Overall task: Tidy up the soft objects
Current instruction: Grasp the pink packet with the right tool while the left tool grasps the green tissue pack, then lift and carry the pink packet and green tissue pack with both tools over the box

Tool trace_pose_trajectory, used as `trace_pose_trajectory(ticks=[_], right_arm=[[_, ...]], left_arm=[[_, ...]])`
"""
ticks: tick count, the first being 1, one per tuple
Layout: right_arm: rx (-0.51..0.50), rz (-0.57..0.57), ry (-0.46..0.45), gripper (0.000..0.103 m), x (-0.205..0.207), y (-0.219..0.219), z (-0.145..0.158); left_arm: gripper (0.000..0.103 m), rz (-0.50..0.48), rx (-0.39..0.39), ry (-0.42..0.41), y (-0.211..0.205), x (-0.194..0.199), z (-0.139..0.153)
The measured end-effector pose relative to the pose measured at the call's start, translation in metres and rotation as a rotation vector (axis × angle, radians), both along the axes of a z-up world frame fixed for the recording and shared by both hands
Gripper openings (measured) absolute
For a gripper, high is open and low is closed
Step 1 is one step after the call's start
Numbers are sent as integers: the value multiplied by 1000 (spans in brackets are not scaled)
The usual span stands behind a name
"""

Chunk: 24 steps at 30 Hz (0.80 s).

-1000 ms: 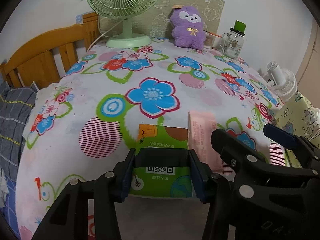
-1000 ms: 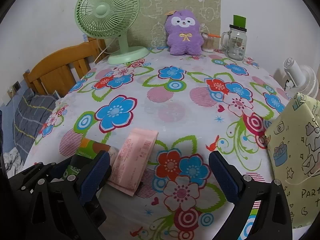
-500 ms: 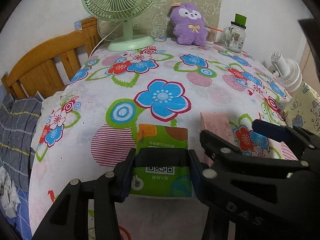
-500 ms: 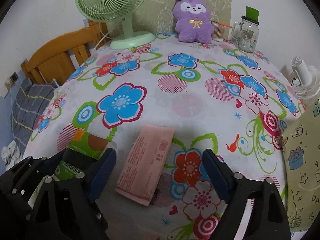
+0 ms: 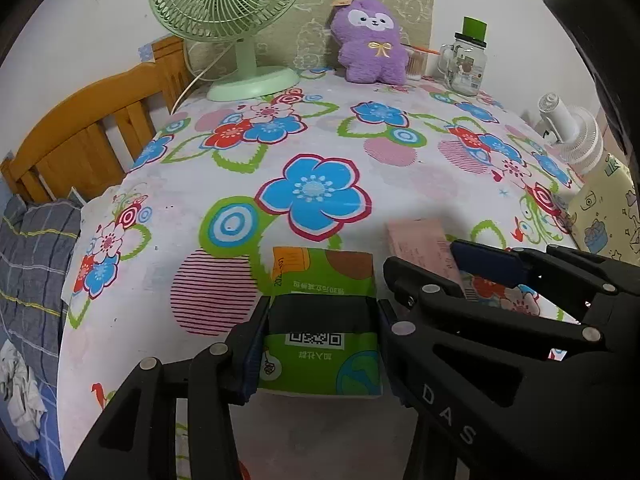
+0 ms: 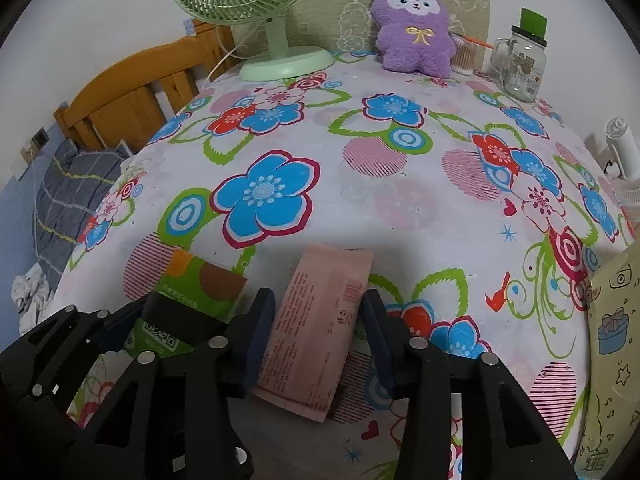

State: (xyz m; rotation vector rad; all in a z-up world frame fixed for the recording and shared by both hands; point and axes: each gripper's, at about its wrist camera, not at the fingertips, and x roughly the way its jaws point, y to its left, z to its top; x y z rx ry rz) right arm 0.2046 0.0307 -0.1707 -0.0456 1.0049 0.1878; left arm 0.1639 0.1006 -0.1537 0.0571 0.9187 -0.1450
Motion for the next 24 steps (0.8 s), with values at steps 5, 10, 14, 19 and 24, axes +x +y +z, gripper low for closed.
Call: trace_pose_trajectory(ticks=[5,10,14,19,24], right_arm=[[6,8,5,45,-3,-5,1],[10,16,10,44,-4,-10,1],[10,10,17,43,-5,-17,2],[4,1,11,43,-10,-24,5],[3,-10,-5,43,-16,-34,11]], left_arm=[[52,-14,1,3,-6,-2,0],[52,-24,16,2,-12,-4,1],[51,-18,47,-7,-18,-7,2],[50,-22,29,-1,-23,-9,3],[50,-30,14,-11,-31,-13,8]])
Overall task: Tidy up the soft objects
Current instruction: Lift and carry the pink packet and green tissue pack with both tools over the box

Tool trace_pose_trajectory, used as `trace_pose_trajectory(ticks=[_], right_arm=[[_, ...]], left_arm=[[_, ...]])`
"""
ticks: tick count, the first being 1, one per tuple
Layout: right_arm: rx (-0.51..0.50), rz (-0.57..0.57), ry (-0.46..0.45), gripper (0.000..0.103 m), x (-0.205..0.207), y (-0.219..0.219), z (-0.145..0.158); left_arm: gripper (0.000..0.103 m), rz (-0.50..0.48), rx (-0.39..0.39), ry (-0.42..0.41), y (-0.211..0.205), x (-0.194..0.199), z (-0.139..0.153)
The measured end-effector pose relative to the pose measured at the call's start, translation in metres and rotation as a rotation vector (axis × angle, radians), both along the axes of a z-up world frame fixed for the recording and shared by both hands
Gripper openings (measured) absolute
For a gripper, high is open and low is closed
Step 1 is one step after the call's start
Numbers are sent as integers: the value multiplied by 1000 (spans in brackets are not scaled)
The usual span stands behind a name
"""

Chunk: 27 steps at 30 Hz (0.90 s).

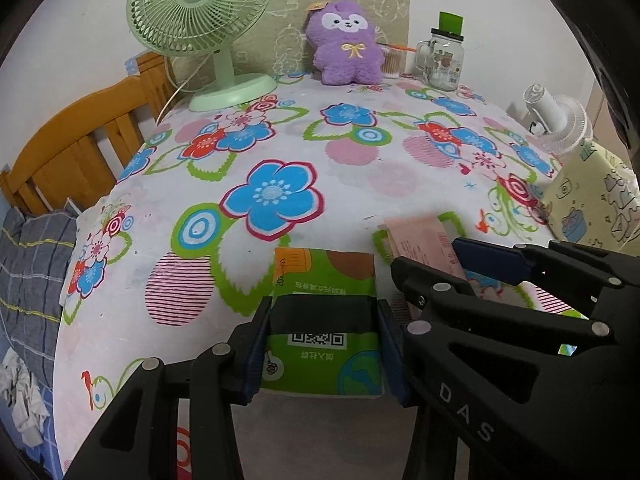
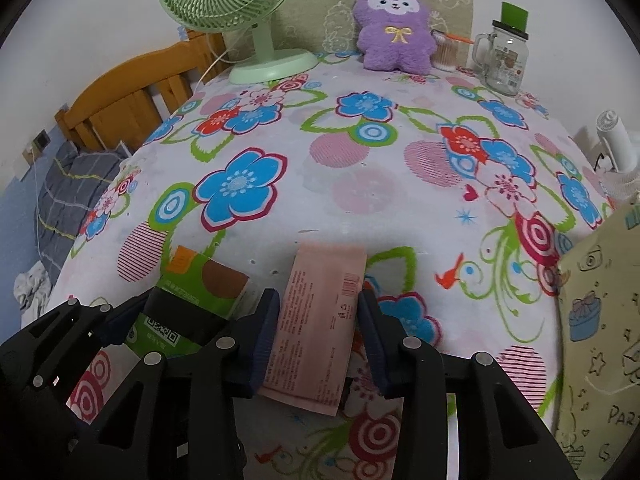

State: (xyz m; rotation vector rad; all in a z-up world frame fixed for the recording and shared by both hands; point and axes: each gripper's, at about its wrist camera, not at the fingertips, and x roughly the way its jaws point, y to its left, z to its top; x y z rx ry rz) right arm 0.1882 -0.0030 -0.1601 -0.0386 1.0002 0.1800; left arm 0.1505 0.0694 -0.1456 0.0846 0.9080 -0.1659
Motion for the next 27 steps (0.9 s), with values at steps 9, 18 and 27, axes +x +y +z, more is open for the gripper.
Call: trace_pose_trajectory(ticks=[9,18,27], right_arm=[[-12,-23,-48,43,-14,-18,16],[-19,-34,-100,43,-31,-35,36],[-29,-28,-162,43,-50,-48,59]], left_arm=[[49,-14,-17,-26,-19,-10,14],[49,-6,-32,-60,-35,-25,30],[49,0,-36,-113,-49,-43,49]])
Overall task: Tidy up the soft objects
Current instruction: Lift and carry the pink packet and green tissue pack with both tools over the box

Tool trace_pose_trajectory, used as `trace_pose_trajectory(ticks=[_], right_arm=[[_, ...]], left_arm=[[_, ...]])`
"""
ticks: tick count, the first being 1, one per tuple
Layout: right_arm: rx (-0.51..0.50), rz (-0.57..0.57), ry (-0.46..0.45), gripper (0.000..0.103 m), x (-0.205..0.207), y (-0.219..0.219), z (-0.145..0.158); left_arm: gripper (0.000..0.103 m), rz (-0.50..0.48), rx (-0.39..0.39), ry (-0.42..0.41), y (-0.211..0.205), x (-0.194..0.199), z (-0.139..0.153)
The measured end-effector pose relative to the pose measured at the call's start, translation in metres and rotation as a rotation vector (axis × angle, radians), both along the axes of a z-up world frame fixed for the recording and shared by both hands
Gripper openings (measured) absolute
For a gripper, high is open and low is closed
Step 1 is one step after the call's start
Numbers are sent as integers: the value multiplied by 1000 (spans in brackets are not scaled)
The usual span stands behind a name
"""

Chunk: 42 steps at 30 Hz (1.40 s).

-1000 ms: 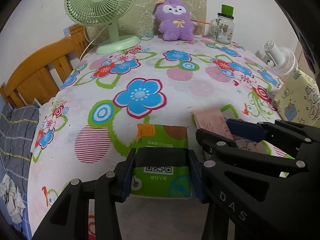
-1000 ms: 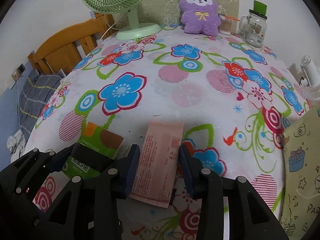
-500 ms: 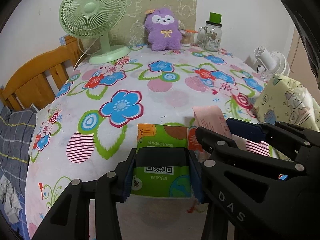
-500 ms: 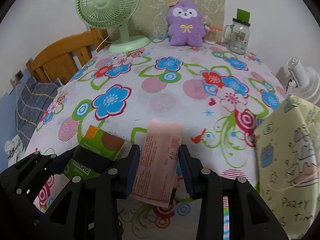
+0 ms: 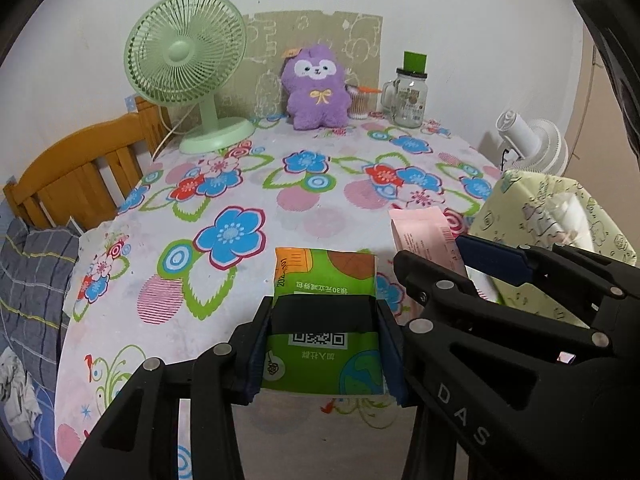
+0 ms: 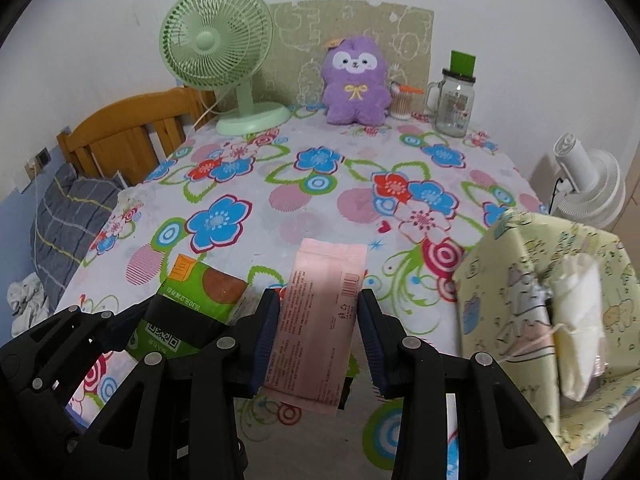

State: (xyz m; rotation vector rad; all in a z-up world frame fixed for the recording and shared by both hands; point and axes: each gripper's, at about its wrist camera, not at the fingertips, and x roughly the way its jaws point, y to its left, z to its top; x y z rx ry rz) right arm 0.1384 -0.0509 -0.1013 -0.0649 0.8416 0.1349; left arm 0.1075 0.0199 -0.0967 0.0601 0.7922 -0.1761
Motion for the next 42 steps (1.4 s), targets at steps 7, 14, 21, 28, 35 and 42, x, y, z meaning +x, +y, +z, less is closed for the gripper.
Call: trace_pose_trajectory(ticks=[7,14,21,28,35,42], right_arm=[[-3,4,-46,43,-13,-8,17],[-7,6,-97,43,-27,-18,34],[-3,1,-134,43,-38,-28,46],[0,-9,-161,43,-44,-40,56],[8,-32,-180,43,-46,-56,63],[12,-71,-204,43,-45,-78,71]], left_arm=[[49,-8,-9,-33,-8,-11,13],[49,-13,-11,-80,-17,-23,28],[49,-17,-10,-114,-27,-32,39],[49,-29,-16,-138,-38,-36,46],[49,-59,-26,-158,-55,-36,53],[49,-98,-28,-179,-77,-31,60]])
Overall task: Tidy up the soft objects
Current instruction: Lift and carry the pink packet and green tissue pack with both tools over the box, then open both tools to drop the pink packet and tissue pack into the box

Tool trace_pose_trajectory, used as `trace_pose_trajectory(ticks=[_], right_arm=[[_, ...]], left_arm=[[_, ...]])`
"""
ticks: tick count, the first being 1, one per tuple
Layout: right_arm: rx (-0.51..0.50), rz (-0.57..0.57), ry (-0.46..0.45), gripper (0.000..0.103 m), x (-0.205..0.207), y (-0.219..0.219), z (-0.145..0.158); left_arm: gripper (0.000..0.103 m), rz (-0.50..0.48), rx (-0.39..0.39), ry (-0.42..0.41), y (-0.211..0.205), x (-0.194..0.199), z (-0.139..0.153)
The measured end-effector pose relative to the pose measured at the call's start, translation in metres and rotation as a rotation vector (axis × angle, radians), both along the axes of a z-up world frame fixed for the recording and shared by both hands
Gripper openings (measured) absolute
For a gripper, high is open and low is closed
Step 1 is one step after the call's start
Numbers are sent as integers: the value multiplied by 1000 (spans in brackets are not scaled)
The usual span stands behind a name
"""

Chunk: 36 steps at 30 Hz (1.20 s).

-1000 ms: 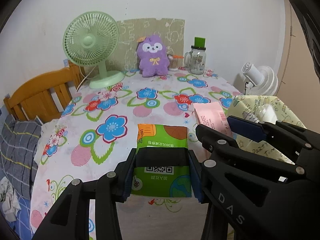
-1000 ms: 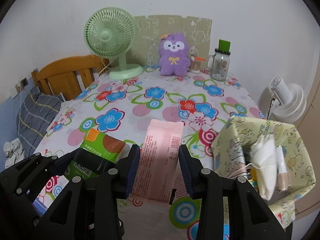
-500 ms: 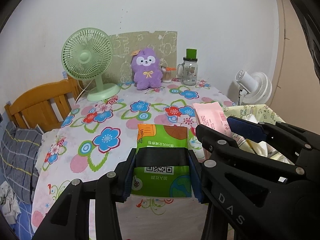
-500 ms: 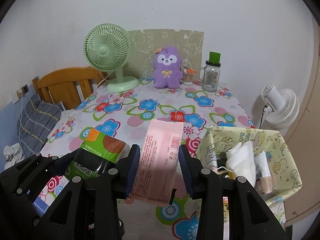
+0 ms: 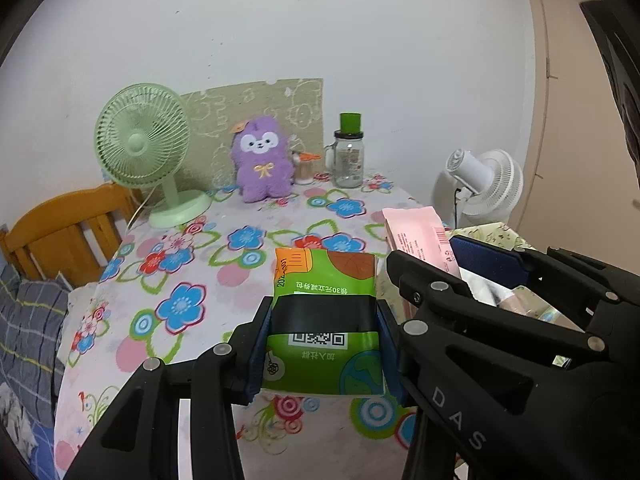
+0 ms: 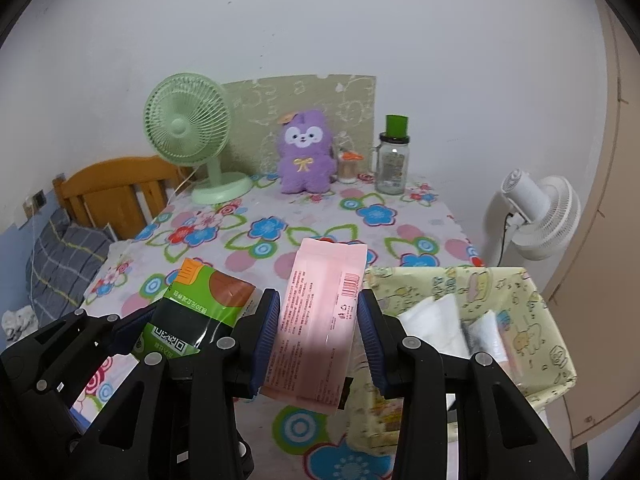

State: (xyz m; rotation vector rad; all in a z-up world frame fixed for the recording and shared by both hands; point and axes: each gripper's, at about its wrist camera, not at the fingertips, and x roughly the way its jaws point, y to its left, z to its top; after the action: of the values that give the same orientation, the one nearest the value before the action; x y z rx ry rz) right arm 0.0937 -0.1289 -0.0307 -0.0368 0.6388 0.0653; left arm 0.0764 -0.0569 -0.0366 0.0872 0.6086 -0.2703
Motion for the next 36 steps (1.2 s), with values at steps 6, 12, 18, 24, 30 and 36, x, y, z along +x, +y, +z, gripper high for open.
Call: trace_pose_trajectory(ticks=[6,12,18,24,30,36], right_arm=[[-2,-34,-14,43,-1,-20,4],[-8,-70,-21,43,0,-42,7],[-5,-104,-23,43,0,-63,6],[4,-131,-20,43,2,-82,4],[27,-162,-6,43,5,-103,-2],[46,-199,17,43,10,-125,-13]], left_arm=[[49,-38,-9,-7,-20,3,4],[49,-75,-17,-8,-39,8,5],[49,-106,-15,-7,-59,12,4],[49,-131,-8,-2,-79,16,1],[49,-154,3,15,-99,22,-5],[52,-176,6,42,-117,30,-14]])
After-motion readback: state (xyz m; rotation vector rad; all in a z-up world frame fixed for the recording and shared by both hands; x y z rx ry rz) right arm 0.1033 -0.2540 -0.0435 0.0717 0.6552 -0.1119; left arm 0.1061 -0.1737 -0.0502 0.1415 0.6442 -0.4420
